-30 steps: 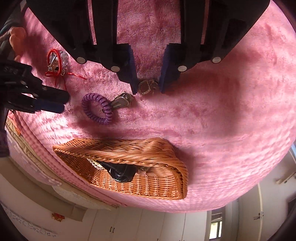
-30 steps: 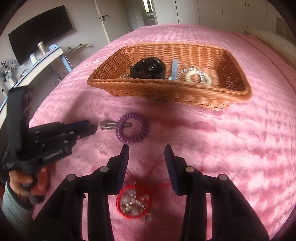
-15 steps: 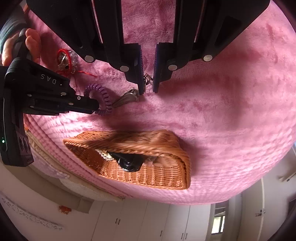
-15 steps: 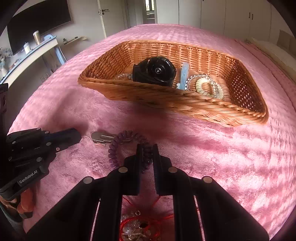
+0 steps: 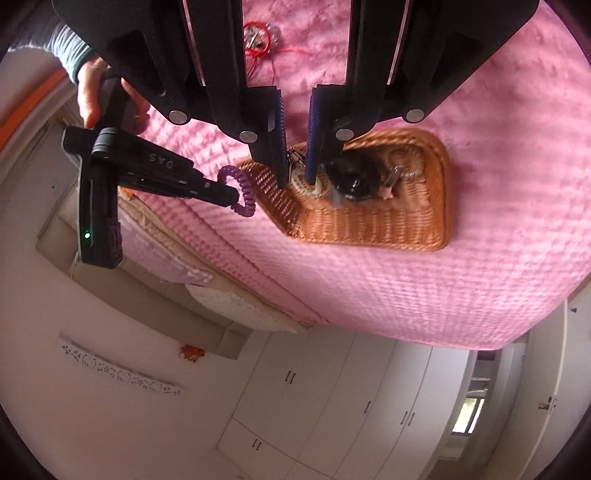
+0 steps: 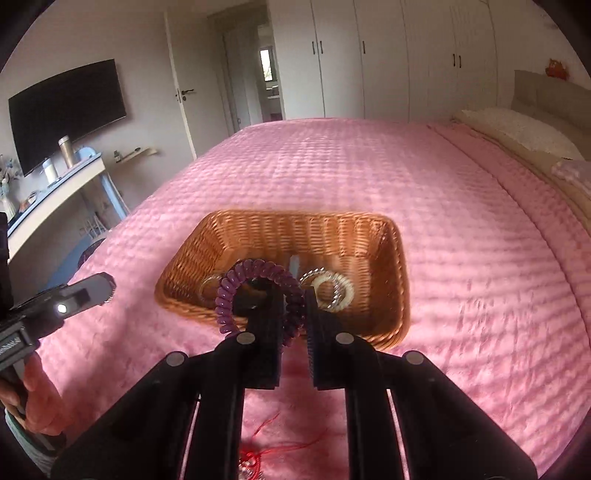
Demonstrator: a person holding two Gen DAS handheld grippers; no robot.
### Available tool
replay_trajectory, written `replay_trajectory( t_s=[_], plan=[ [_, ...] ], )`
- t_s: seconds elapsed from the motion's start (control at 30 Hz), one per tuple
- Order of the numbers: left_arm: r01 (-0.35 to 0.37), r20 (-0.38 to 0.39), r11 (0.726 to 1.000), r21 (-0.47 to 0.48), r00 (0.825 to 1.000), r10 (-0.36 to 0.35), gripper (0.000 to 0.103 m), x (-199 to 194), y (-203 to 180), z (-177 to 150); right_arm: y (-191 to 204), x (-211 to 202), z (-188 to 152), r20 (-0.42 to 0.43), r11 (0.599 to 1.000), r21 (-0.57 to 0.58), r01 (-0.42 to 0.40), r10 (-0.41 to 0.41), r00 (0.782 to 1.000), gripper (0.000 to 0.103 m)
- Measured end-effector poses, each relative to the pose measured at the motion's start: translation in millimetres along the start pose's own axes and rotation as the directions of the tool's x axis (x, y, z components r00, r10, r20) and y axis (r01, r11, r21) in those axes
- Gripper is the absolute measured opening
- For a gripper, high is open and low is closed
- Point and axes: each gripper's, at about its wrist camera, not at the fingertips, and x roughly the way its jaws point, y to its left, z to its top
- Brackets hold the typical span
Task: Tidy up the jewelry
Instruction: 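Carry charm into basket with left tool while right tool drops purple hair tie there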
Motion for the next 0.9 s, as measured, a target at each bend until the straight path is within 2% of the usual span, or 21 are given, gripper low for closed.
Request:
replay_trajectory(
  t_s=[0.07, 0.23, 0.3, 0.4, 0.5, 0.53, 0.63, 0.67, 0.7, 0.73, 0.8, 0.9],
  plan=[
    [-0.02, 0.003, 1.0, 0.003, 1.0, 0.02, 0.008, 12.0, 3.2, 10.3, -12.6, 11.5, 9.8, -0.006, 1.0, 0.015, 0.023, -0.022, 1.0, 0.009],
    [-0.076, -0.027, 0.995, -0.059, 0.997, 0.075, 0.008, 57.7, 32.1, 22.8, -36.4, 57.1, 19.6, -0.074, 0.995, 0.066, 0.073, -0.068, 0.995, 0.009],
    [-0.131, -0.043, 0.988, -0.081, 0.991, 0.128, 0.008, 73.3, 45.1, 22.6, -41.2, 72.0, 17.5, -0.107, 0.993, 0.077, 0.09, -0.082, 0.991, 0.009],
    [-0.215, -0.067, 0.975, -0.057, 0.975, 0.211, 0.008, 89.9, 52.7, 20.0, -43.4, 89.7, 12.7, -0.144, 0.992, 0.083, 0.099, -0.087, 0.986, 0.009],
    [-0.257, -0.086, 0.966, -0.016, 0.963, 0.254, 0.009, 96.5, 50.4, 12.8, -42.8, 99.5, 7.1, -0.155, 0.99, 0.072, 0.117, -0.105, 0.982, 0.009],
    [-0.27, -0.09, 0.963, -0.007, 0.959, 0.268, 0.013, 97.5, 51.1, 10.4, -42.3, 101.4, 4.6, -0.157, 0.99, 0.072, 0.125, -0.112, 0.981, 0.01],
    [-0.283, -0.105, 0.959, -0.02, 0.954, 0.279, 0.015, 96.9, 54.0, 5.2, -42.2, 105.5, 0.8, -0.169, 0.99, 0.1, 0.095, -0.077, 0.983, 0.011],
    [-0.281, -0.109, 0.959, -0.023, 0.955, 0.277, 0.018, 95.8, 54.0, 4.1, -42.3, 106.2, -0.5, -0.175, 0.991, 0.104, 0.082, -0.063, 0.983, 0.013],
    [-0.289, -0.113, 0.957, -0.022, 0.952, 0.285, 0.027, 93.2, 52.9, 2.7, -41.1, 104.6, -1.7, -0.174, 0.992, 0.099, 0.079, -0.061, 0.983, 0.016],
    [-0.298, -0.111, 0.954, -0.021, 0.949, 0.294, 0.034, 91.6, 51.3, 2.0, -39.4, 101.6, -2.5, -0.169, 0.993, 0.092, 0.079, -0.063, 0.984, 0.022],
    [-0.311, -0.098, 0.95, -0.009, 0.946, 0.308, 0.036, 84.2, 44.7, 0.4, -37.5, 91.5, -6.2, -0.143, 0.994, 0.091, 0.063, -0.05, 0.988, 0.032],
    [-0.321, -0.084, 0.947, -0.009, 0.944, 0.319, 0.038, 73.1, 35.2, -0.6, -35.1, 74.7, -11.0, -0.117, 0.995, 0.092, 0.03, -0.019, 0.993, 0.034]
  ],
)
